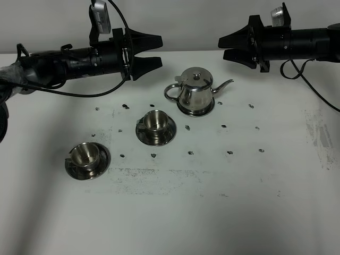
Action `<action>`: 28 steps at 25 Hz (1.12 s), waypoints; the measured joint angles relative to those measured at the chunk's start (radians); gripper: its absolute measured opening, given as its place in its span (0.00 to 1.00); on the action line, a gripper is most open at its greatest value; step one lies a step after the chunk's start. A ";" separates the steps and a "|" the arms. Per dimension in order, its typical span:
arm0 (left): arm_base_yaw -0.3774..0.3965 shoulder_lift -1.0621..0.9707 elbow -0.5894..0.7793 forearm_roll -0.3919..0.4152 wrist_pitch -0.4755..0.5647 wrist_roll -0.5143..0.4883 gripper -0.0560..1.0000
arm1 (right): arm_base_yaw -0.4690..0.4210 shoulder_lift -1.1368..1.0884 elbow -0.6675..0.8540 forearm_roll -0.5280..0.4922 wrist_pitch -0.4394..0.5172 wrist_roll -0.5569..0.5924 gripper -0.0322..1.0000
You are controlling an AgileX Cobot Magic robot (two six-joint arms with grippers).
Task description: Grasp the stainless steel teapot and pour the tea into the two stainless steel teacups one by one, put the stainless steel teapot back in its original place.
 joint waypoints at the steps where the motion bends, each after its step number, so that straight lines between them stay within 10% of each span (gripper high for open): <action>1: 0.000 -0.001 0.000 0.000 -0.002 0.019 0.70 | 0.000 0.001 -0.011 -0.014 0.000 -0.015 0.43; 7: 0.000 -0.070 0.000 0.173 -0.141 0.108 0.61 | 0.000 0.000 -0.171 -0.316 0.006 -0.014 0.41; 14: -0.001 -0.264 0.000 0.629 -0.361 -0.003 0.54 | 0.019 0.000 -0.392 -0.732 0.034 0.199 0.39; 20: -0.001 -0.375 0.000 0.997 -0.340 -0.185 0.52 | 0.101 -0.043 -0.505 -1.138 0.042 0.378 0.39; 28: -0.001 -0.618 0.083 1.144 -0.364 -0.276 0.42 | 0.177 -0.313 -0.347 -1.233 0.042 0.425 0.39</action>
